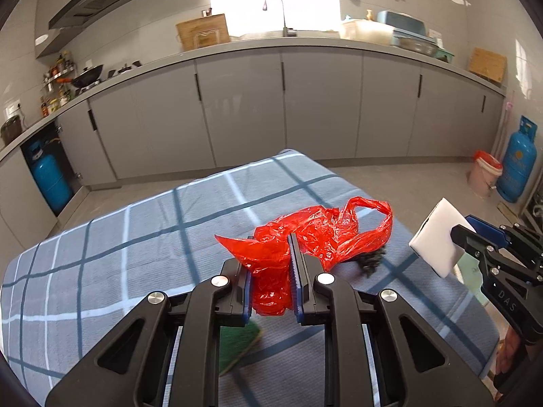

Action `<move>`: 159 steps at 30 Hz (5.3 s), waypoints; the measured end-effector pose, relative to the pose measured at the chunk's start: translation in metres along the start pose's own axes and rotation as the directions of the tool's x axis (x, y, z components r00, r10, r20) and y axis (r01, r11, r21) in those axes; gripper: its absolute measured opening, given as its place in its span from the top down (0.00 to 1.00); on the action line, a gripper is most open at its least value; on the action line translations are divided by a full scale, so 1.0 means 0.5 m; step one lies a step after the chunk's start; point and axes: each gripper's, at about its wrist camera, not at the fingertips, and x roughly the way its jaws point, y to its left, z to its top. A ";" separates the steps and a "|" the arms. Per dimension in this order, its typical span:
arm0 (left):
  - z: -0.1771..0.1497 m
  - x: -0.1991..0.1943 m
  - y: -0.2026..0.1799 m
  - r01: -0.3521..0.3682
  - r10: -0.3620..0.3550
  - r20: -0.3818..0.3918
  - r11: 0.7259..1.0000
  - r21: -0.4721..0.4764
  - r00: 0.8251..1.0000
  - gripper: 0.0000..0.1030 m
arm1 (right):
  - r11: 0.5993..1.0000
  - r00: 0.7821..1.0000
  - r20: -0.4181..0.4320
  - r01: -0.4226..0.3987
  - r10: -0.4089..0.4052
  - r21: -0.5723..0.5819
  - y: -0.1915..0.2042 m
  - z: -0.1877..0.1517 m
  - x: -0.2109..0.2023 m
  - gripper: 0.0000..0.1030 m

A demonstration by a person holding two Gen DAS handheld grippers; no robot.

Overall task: Collect trash
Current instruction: 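Carry the red bag and white sponge over the green bucket and open both grippers, then move both open grippers back over the table toward the sponge and brush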

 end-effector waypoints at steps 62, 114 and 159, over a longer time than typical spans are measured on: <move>-0.027 0.195 -0.536 0.299 -0.262 -0.164 0.913 0.275 0.951 0.25 | 0.897 0.937 -0.217 0.331 -0.274 0.295 -0.483 -0.217 0.044 0.44; -0.031 0.083 -0.289 0.195 -0.183 -0.097 0.971 0.139 0.978 0.18 | 0.973 0.979 -0.109 0.188 -0.174 0.135 -0.230 -0.086 0.009 0.27; -0.165 0.085 0.133 0.039 -0.033 -0.168 0.999 0.028 0.985 0.11 | 0.977 0.983 -0.182 -0.062 0.025 -0.204 0.148 0.019 0.239 0.17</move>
